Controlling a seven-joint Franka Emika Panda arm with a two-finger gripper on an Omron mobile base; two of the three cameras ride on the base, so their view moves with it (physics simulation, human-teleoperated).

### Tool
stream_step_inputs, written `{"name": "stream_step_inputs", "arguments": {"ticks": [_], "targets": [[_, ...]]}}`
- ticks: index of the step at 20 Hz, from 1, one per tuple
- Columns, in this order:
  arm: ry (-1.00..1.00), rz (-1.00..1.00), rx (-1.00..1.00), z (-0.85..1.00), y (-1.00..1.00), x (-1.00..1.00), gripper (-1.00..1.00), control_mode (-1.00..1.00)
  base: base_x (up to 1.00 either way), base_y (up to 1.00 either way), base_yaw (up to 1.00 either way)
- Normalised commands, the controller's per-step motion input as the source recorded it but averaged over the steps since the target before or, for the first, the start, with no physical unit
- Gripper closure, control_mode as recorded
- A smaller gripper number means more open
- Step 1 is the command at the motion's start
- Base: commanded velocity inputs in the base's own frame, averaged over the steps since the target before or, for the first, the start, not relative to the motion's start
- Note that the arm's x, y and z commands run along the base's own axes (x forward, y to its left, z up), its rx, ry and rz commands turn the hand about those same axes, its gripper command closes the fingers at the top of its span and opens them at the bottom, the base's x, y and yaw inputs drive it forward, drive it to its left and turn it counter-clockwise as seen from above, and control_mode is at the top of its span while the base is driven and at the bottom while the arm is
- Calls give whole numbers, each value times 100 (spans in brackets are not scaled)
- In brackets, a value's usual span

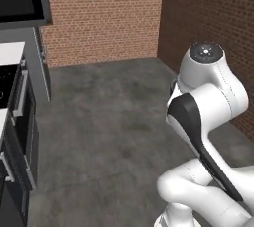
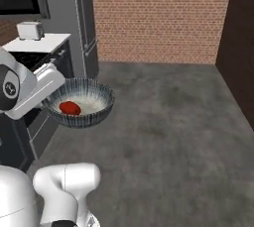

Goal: Pick the bell pepper from the sink and place it in the bowl. Then pick the bowl and place it in the microwave. Then close the microwave door and press the start button.

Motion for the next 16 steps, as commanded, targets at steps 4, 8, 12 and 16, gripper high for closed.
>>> {"name": "stream_step_inputs", "arguments": {"ticks": [4,8,12,16], "targets": [[0,0,0,0,0,0,100,100,100,-41,-2],[0,0,0,0,0,0,100,100,100,-62,4],[0,0,0,0,0,0,100,100,100,-62,34],[0,0,0,0,0,0,100,100,100,-48,52]]}}
